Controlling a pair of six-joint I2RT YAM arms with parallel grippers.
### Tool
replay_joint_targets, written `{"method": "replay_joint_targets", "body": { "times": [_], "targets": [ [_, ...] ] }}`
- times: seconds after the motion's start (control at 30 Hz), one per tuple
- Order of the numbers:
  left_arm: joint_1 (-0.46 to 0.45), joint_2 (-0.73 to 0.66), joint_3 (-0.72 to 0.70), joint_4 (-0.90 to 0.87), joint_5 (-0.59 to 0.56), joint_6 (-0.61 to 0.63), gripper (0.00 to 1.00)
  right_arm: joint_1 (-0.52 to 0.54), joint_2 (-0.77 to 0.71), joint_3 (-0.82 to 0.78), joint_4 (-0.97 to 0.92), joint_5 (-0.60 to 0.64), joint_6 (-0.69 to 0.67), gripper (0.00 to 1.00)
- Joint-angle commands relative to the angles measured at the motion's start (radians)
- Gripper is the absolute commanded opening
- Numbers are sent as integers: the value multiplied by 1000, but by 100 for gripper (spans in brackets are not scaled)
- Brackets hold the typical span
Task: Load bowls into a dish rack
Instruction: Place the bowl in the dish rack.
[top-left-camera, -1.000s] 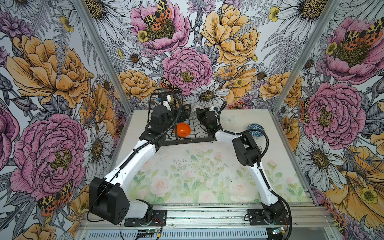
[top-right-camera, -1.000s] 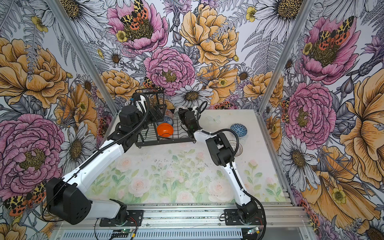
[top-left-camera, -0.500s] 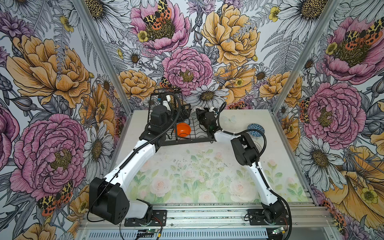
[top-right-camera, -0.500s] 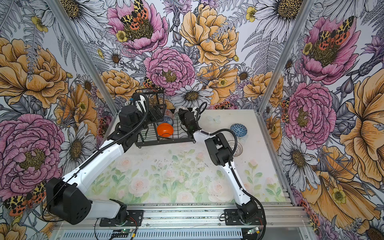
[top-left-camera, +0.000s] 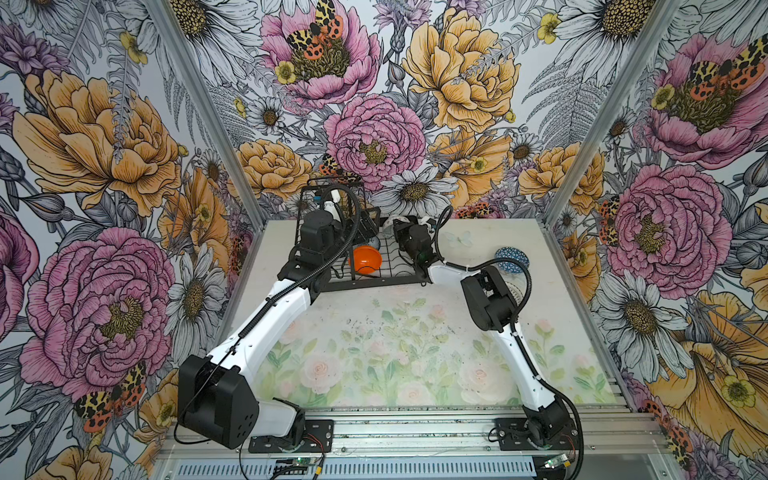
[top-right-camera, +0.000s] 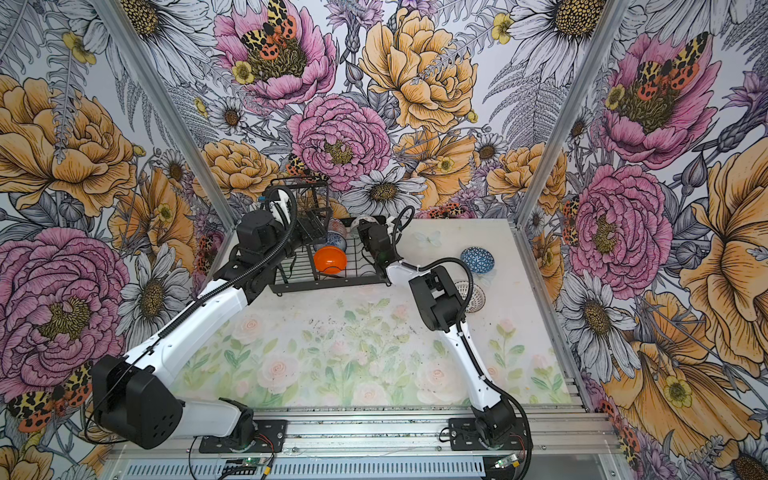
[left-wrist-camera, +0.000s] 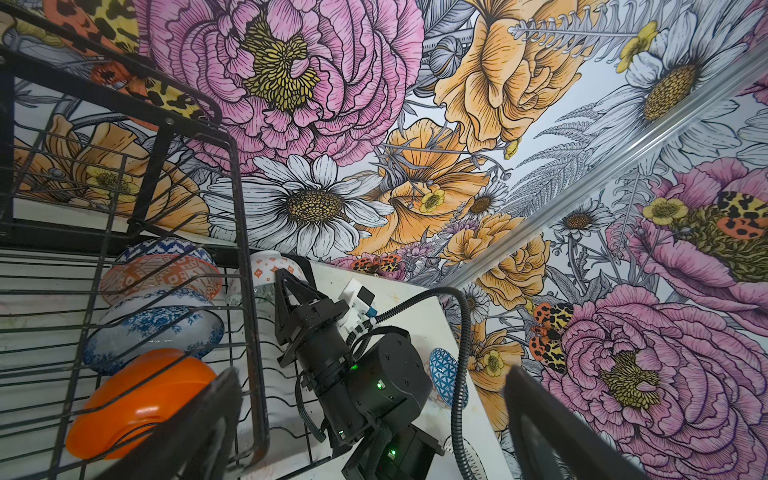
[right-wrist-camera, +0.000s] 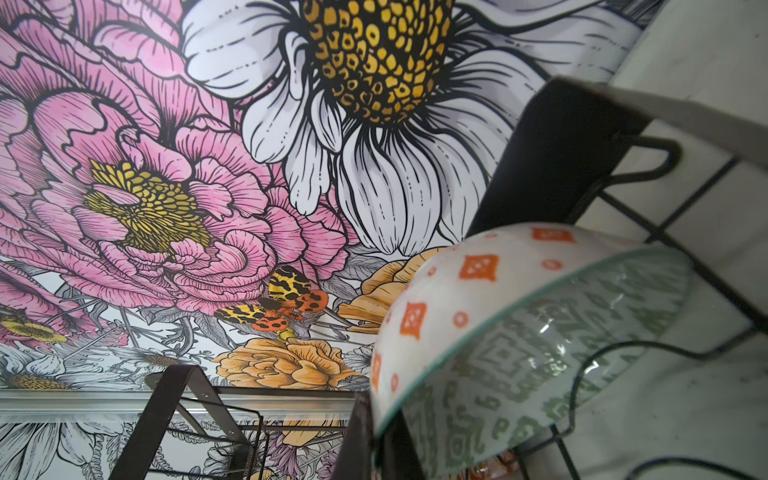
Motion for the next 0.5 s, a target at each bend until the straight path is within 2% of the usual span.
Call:
{"method": "replay_joint_targets", "body": {
  "times": [0.0,0.47],
  "targets": [
    [10,-10,-13,28,25,-16,99,5,-25,-16,20,5,15,0],
    [9,-13,-12,28,25,-20,99,1,-54,-33,-15,-10,21,10]
  ]
}}
